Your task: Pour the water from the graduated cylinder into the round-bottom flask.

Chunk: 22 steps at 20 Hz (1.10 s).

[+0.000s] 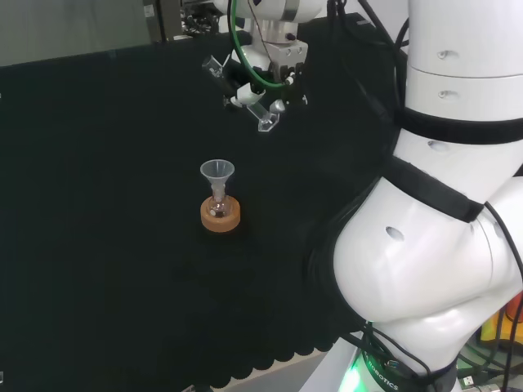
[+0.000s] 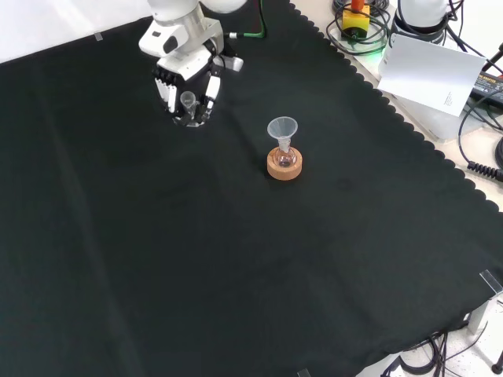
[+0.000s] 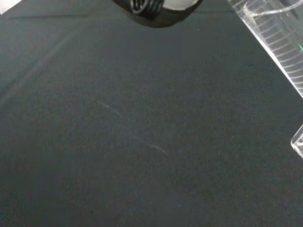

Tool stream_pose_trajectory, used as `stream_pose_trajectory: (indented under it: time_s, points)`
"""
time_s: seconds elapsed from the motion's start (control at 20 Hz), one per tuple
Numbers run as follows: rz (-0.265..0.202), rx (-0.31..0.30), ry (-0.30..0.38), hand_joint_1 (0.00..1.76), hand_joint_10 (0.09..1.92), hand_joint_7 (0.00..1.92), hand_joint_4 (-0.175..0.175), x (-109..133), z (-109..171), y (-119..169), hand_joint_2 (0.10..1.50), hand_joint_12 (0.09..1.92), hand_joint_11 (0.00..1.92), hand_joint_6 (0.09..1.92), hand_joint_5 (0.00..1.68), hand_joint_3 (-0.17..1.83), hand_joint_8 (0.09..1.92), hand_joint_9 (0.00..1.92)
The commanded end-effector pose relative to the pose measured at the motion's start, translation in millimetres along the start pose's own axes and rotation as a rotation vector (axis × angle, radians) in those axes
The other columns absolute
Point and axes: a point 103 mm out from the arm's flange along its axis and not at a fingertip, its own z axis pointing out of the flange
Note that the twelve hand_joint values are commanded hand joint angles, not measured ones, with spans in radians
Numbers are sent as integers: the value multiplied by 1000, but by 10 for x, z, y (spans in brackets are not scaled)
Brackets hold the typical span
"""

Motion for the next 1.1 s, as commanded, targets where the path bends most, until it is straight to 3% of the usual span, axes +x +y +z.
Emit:
stream_pose_trajectory:
  time_s: [0.05,0.5,1.1]
  points:
    - [22,42,-50,1178,87,1599,-175,56,-155,-349,1158,616,1413,884,1077,-175,115,1636]
    - [47,88,-105,1178,87,1601,-175,148,-181,-950,1157,613,1413,883,1078,-175,108,1636]
    - [56,243,-236,1179,87,1599,-175,310,97,-1737,1156,609,1410,879,1081,-175,98,1635]
